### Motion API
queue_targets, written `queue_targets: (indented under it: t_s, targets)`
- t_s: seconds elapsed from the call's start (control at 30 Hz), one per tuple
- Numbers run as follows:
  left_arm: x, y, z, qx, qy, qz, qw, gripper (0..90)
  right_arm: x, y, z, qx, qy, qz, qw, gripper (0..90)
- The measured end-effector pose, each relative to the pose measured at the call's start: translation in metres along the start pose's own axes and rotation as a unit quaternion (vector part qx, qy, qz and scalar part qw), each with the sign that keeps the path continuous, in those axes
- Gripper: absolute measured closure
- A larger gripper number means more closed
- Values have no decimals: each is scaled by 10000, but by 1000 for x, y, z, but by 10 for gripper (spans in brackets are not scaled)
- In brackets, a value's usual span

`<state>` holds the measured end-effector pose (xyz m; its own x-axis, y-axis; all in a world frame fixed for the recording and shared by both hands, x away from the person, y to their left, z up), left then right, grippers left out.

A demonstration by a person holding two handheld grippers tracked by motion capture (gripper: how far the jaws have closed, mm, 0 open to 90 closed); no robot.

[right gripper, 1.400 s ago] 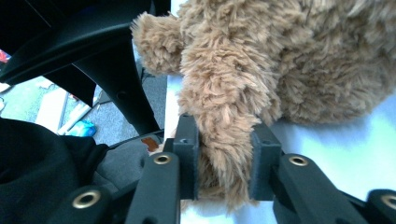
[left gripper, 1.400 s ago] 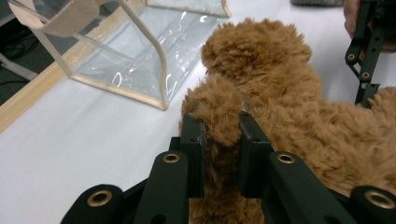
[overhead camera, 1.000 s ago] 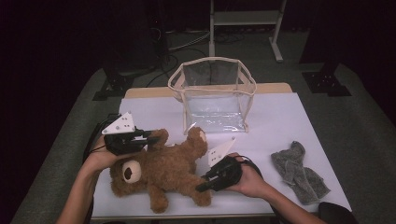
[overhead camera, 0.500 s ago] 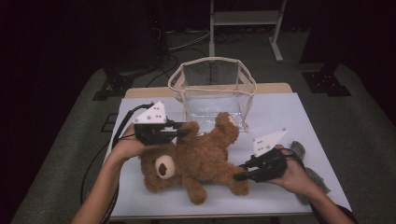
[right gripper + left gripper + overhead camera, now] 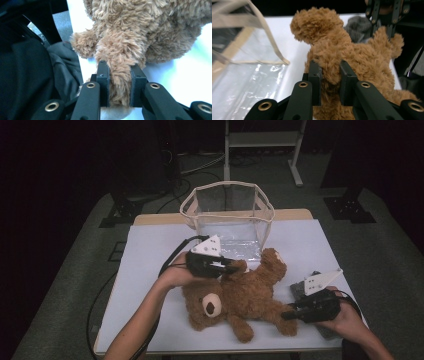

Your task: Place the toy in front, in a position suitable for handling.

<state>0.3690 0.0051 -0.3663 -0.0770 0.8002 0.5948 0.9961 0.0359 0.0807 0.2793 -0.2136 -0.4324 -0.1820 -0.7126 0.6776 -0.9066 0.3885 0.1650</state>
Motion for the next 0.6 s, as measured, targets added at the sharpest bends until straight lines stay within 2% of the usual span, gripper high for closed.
queue_targets:
  t_s: [0.03, 0.13, 0.17, 0.23, 0.27, 0.37, 0.4, 0.43, 0.47, 0.5, 0.53, 0.6]
  targets:
    - [-9, 0, 1, 27, -44, 90, 9999, 755, -5, -3, 11, -89, 94, 14, 9999, 737]
    - [-15, 0, 1, 3, -68, 117, 9999, 752, -8, -5, 16, -166, 78, -5, 9998, 723]
    - [-16, 0, 0, -61, -19, 116, 9999, 751, -7, -6, 18, -125, 115, 67, 9998, 685]
    - [-16, 0, -1, -89, 14, 107, 9999, 749, -6, -6, 17, -86, 123, 50, 9999, 657]
    - [-15, 0, -1, -104, 36, 94, 9999, 744, -2, -6, 12, 25, 46, 108, 9999, 606]
    - [-12, 0, 0, -81, 23, 77, 9999, 737, 3, -6, 3, 134, -79, 155, 9998, 583]
    - [-11, -1, 1, -70, -17, 98, 9999, 735, 8, -6, -9, 195, -338, 151, 9991, 571]
    - [-11, -1, 1, -70, -17, 98, 9999, 734, 9, -6, -16, 222, -479, 186, 9984, 556]
    - [-11, -1, 1, -70, -30, 119, 9999, 734, 9, -6, -16, 222, -479, 186, 9984, 556]
    - [-10, -3, 0, -98, -51, 184, 9998, 726, 8, -6, -31, 298, -726, 190, 9967, 534]
    - [-10, -4, -1, -73, -64, 195, 9998, 719, 5, -6, -37, 368, -795, 226, 9959, 526]
    - [-10, -5, -1, -102, -7, 195, 9998, 711, -5, -6, -47, 480, -822, 271, 9951, 526]
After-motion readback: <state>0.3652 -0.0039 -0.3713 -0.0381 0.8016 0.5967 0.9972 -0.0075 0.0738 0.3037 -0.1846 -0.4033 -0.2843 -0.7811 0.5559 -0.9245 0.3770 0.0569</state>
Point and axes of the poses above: each handheld gripper's, and its own axes: x roughly backward along the jaws, z roughly out of its underside, y roughly to its left, the point moved 7 cm from there along -x, roughly forward along the jaws, and after that the axes turned 5 degrees about z, right-handed, at the moved point
